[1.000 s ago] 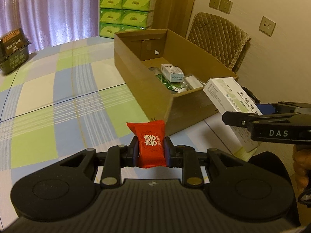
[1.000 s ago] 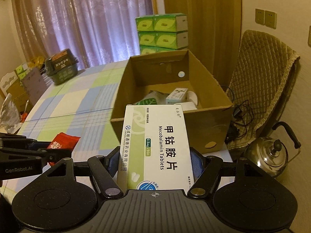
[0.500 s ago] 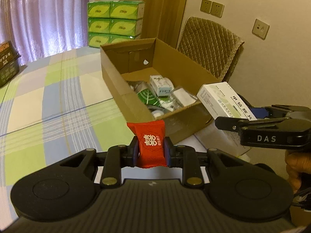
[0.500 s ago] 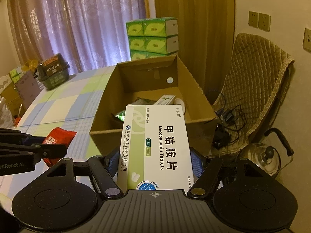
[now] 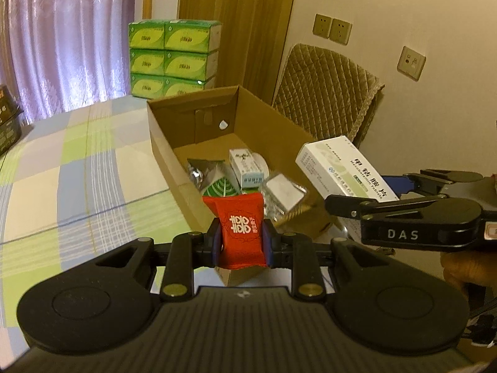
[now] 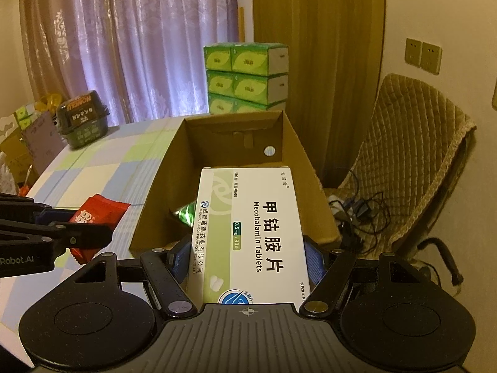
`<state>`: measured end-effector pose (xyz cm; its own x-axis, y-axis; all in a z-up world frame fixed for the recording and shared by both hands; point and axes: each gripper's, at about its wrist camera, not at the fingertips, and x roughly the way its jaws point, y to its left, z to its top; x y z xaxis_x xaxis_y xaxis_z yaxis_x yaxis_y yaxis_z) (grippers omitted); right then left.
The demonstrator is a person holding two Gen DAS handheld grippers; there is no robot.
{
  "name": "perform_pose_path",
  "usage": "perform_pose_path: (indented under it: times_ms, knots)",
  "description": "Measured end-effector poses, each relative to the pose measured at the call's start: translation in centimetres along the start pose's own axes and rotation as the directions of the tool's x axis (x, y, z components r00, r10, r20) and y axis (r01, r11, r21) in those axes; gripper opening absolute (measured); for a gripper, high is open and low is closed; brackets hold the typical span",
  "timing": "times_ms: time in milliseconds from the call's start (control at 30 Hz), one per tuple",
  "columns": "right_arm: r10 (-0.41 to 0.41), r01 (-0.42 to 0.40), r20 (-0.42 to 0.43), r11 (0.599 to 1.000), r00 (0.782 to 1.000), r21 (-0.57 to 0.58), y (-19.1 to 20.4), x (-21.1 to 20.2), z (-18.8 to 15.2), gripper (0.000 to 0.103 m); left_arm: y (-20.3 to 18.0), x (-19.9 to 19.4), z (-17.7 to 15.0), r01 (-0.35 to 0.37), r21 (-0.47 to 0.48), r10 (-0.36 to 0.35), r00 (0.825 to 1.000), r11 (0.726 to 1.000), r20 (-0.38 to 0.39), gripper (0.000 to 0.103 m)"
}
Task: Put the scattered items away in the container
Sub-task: 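Lower the red candy into the box and open the left tool while the right tool holds the medicine box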
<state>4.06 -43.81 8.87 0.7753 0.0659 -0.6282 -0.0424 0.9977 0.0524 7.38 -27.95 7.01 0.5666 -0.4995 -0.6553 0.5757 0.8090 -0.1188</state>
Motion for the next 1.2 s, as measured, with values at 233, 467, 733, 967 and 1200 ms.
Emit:
perform_pose_path:
  times_ms: [233, 467, 733, 967, 1200]
  knots:
    - [0.005, -0.006, -0.003, 1.000, 1.000, -0.013, -0.7, 1.7, 1.7, 0.073, 0.2, 1.1, 1.7, 0.007, -0.009, -0.007, 1.000, 1.000, 0.013, 0.022]
    - [0.020, -0.020, -0.015, 1.000, 1.000, -0.017, -1.3, 3.7, 2.9, 0.073, 0.5, 3.0, 2.7, 0.014, -0.021, -0.014, 1.000, 1.000, 0.012, 0.021]
    - [0.031, -0.031, -0.029, 0.999, 0.999, -0.027, -1.6, 5.5, 3.6, 0.073, 1.1, 4.8, 3.4, 0.008, -0.039, -0.008, 1.000, 0.999, 0.002, 0.022]
    - [0.026, -0.027, -0.039, 0.999, 0.999, -0.041, -2.0, 6.6, 3.9, 0.073, 1.3, 6.0, 3.9, 0.005, -0.053, -0.005, 1.000, 0.999, -0.002, 0.022]
    - [0.022, -0.023, -0.031, 0.999, 0.999, -0.030, -2.7, 7.1, 4.3, 0.073, 1.0, 6.8, 4.6, 0.009, -0.045, -0.009, 1.000, 0.999, 0.004, 0.021]
